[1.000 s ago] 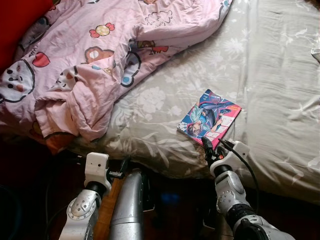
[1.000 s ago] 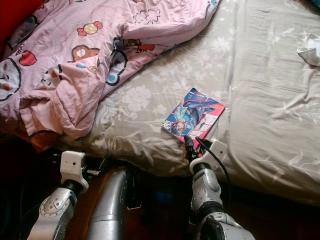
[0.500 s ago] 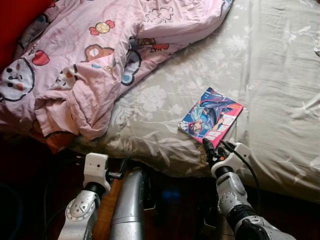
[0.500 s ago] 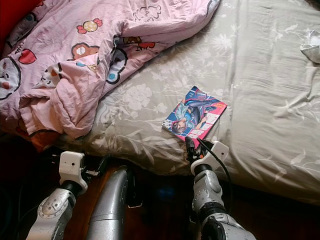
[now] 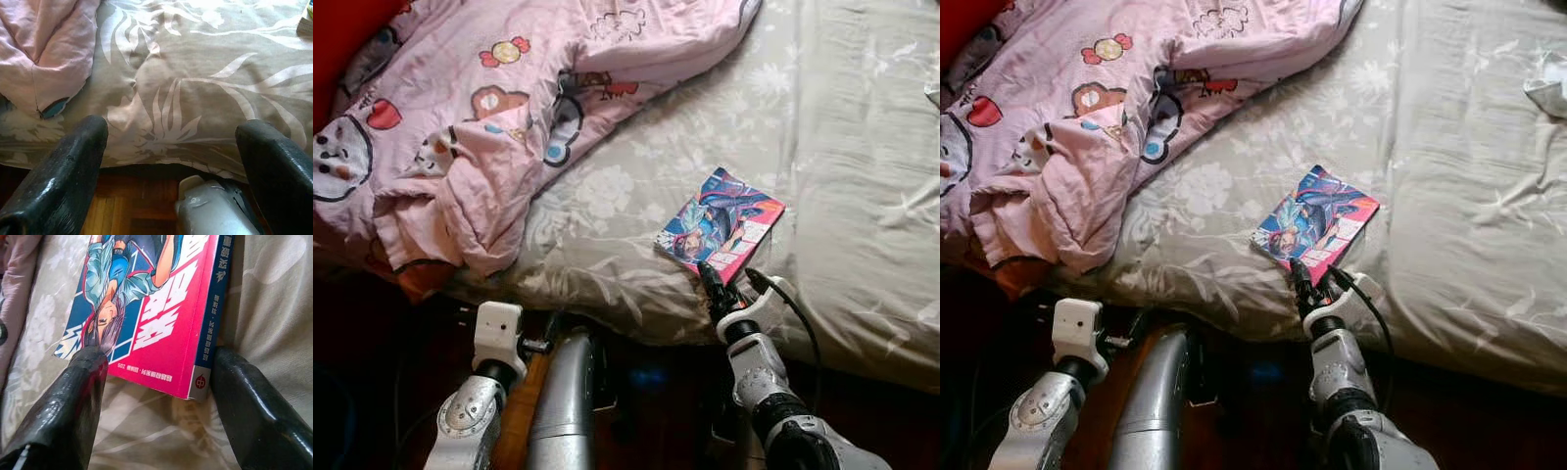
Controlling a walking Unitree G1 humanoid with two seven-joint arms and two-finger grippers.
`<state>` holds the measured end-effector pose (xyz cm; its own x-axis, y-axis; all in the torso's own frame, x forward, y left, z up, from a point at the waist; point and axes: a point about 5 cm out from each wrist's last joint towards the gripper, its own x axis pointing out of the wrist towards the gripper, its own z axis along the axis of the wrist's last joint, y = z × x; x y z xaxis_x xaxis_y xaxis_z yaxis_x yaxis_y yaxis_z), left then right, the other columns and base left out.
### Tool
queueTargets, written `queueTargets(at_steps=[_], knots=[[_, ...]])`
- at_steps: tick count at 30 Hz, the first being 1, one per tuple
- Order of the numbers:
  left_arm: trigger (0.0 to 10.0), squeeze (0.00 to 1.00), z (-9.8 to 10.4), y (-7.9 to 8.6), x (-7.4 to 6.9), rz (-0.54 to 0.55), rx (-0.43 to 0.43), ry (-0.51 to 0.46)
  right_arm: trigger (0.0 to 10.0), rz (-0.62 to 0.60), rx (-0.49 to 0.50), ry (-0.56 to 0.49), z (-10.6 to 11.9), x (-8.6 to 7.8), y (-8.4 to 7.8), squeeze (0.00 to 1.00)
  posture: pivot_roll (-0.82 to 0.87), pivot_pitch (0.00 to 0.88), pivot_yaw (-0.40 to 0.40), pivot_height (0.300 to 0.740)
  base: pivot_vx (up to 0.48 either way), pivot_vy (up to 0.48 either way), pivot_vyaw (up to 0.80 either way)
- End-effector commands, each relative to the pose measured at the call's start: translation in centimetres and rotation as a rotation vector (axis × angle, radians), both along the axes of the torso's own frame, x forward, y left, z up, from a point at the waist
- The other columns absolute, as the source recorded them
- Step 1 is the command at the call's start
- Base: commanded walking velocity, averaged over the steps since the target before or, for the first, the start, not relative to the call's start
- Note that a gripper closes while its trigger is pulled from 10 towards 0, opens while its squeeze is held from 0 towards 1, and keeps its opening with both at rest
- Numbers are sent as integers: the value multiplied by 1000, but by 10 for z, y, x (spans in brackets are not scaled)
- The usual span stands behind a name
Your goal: Clean up the room
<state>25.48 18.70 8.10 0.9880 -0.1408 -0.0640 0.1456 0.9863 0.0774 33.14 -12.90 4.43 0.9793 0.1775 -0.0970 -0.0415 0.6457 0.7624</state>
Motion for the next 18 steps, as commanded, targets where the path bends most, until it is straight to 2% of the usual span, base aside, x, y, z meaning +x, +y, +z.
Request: queueTargets(at_steps=[1, 9, 11, 12, 13, 18], knots=[[10000, 0, -7, 6, -10, 11, 17, 40, 10000, 72, 67, 59, -14, -11, 21, 0, 306, 447, 105, 599, 0, 0, 0], [10000, 0, -7, 6, -13, 13, 18, 47, 10000, 49, 73, 85, -16, -12, 20, 0, 313, 458, 106, 599, 0, 0, 0], [10000, 0, -8, 6, -16, 15, 18, 52, 10000, 6, 106, 101, -18, -12, 14, 0, 320, 469, 108, 599, 0, 0, 0], [10000, 0, -8, 6, -17, 16, 18, 54, 6941, -10, 118, 107, -19, -13, 12, 0, 320, 469, 108, 599, 0, 0, 0], [10000, 0, -9, 6, -19, 18, 18, 58, 0, -24, 131, 111, -20, -13, 10, 0, 322, 474, 108, 599, 0, 0, 0], [10000, 0, -10, 6, -23, 19, 19, 67, 0, -47, 150, 117, -22, -15, 7, 0, 323, 482, 108, 599, 0, 0, 0]])
